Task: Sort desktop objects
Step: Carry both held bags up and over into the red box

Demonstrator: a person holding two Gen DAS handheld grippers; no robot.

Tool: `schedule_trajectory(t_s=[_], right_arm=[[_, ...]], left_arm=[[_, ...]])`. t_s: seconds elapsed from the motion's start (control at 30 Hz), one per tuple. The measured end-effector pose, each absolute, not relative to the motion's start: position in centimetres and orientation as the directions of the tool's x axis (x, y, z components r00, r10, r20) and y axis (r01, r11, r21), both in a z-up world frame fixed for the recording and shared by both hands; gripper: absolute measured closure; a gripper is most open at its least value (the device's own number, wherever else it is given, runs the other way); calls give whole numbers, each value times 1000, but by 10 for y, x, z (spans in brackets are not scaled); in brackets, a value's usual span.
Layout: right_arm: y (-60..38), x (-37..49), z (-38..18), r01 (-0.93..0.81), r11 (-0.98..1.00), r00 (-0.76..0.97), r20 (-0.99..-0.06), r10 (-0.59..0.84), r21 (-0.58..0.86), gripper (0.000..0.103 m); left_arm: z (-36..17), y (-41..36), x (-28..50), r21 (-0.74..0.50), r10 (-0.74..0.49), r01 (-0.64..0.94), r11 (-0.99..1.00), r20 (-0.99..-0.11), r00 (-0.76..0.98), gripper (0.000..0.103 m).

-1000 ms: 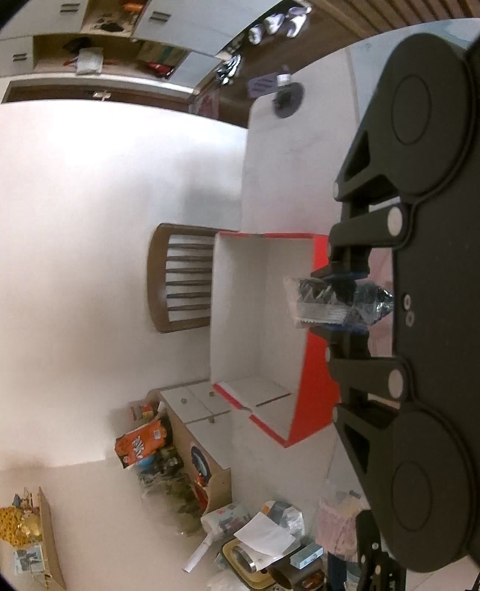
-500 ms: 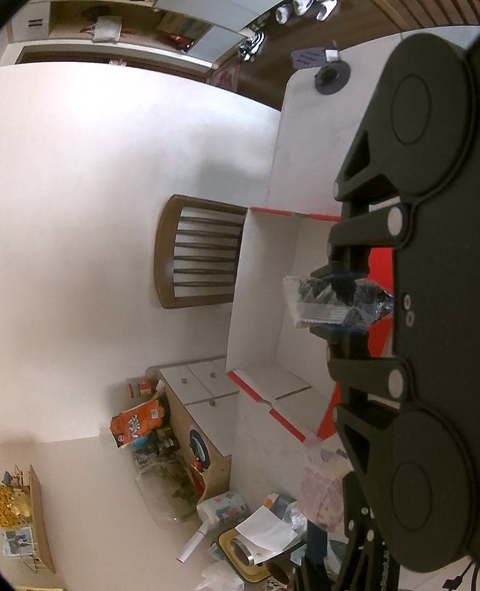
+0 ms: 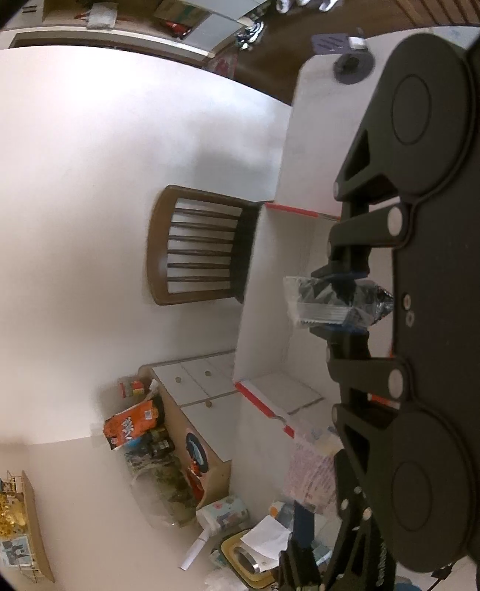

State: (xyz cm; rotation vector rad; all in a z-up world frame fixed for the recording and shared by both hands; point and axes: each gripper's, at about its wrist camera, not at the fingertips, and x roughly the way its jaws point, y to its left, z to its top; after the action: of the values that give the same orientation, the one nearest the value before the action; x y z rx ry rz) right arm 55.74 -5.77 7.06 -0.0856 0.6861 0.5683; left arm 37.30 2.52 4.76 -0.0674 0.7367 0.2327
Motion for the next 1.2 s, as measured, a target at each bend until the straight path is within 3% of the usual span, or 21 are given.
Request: schedule_trajectory(t_s=[0.27, 1.2], right_arm=[[-55, 587, 69, -520, 847, 616, -637, 463, 113, 81], [-8, 660, -14, -494, 860, 491, -775, 398, 129, 81]], left_arm=[[40, 33, 405, 41, 181, -213, 976, -692, 699, 32], [-32, 62, 490, 91, 192, -211, 973, -826, 530, 32]])
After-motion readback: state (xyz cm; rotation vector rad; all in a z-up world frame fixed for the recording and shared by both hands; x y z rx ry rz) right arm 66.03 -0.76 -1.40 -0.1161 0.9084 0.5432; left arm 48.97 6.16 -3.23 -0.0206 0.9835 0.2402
